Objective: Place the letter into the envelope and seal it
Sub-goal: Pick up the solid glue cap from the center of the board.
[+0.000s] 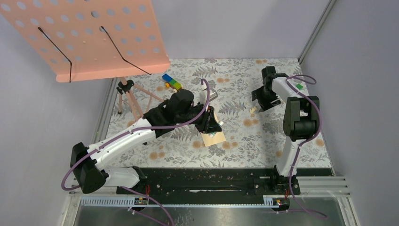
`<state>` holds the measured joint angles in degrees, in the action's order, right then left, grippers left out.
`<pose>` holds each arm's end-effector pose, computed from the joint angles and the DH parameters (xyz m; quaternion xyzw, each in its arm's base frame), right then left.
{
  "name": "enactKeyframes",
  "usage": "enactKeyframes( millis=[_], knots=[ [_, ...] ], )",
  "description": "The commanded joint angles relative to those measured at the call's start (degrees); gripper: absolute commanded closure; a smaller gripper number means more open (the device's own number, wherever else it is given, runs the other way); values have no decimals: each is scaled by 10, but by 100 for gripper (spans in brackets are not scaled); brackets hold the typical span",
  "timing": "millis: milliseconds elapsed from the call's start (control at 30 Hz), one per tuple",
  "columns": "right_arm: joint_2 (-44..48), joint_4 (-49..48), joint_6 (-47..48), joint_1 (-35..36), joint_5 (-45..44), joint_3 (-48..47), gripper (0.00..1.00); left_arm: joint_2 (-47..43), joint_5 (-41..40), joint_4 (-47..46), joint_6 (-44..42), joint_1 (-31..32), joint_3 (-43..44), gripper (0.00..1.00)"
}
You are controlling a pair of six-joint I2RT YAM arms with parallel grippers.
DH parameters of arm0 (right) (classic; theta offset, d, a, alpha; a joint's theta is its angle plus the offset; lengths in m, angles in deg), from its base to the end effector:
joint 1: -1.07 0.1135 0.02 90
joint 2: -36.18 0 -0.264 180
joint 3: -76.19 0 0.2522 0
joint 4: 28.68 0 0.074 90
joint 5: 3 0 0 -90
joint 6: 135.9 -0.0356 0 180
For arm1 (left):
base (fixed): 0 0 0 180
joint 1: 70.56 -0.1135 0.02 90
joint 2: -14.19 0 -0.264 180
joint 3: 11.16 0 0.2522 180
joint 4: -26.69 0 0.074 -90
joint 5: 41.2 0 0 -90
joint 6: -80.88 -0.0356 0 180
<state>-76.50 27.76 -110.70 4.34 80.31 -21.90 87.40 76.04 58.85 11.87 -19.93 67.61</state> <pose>0.4010 0.0188 0.1901 0.5119 0.8412 0.0444 0.1685 0.1709 -0.2339 0.3434 0.3311 0.7677 -0.4613 0.2969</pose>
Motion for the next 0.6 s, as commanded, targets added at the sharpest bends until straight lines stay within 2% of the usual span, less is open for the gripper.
enactKeyframes(
  millis=[0,167,300,567],
  knots=[
    [-14,19,-47,0,-42,-11,25,-14,1,-23,-5,1,3,100],
    [-22,17,-64,0,-67,-13,31,-8,4,-17,-11,0,14,100],
    [-51,51,-49,0,-63,-61,34,0,5,-4,-21,0,24,100],
    [-78,85,-47,1,-66,-105,34,6,-1,-6,-24,0,29,100]
  ],
)
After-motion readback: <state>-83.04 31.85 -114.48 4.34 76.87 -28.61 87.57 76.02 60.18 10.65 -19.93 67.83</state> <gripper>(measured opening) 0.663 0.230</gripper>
